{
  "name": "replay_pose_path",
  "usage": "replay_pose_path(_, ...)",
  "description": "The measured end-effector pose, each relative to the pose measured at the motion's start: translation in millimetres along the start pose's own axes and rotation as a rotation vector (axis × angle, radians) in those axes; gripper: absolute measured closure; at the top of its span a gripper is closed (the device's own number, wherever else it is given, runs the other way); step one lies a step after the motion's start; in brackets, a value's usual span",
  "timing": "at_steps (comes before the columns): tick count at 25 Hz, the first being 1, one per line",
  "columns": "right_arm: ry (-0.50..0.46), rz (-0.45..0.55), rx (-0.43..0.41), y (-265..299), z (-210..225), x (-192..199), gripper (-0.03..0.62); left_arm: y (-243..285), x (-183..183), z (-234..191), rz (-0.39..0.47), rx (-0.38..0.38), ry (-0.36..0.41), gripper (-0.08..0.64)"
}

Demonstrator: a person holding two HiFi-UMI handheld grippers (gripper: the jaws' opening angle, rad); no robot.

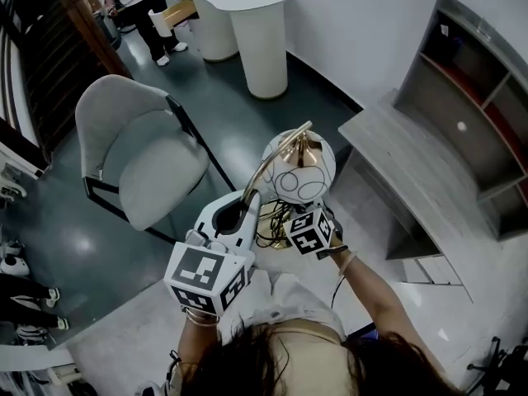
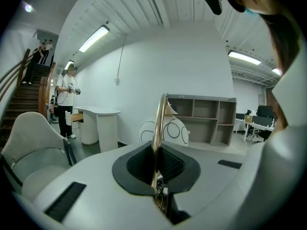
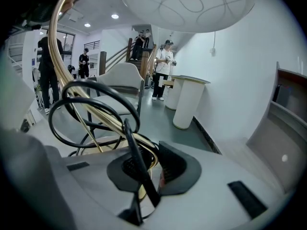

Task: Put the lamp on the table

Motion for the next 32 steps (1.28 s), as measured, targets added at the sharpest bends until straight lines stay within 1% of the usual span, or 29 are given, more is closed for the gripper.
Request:
replay_pose_path(6, 0.049, -0.019, 0.047, -1, 24, 11, 0.541, 26, -7, 7, -0.011, 0.069, 0.032, 0.551)
replay_pose_path(11, 0.090, -0.037, 0.102, 5, 45, 19, 0.541, 50, -10, 8, -0.018, 0.143, 0.060, 0.551)
replay_pose_path(25, 0.191, -0.098, 0.251, 26, 106, 17, 0.541, 119, -36, -13, -0.021, 0.330, 0.105, 0.551)
replay_pose_path(32, 0.243, -0.129, 0.311, 38, 125, 12, 0.541, 147, -47, -27, -0.030, 0.413, 0.122, 0.551)
Point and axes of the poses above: the fingertips, and each gripper's own axes: y forward along the fingers, z to its right, x out of its underside, the point moved 5 cm from there along -y, backward along the fingers, and after that the axes turned 10 degrees about x, right-handed, at the moved point
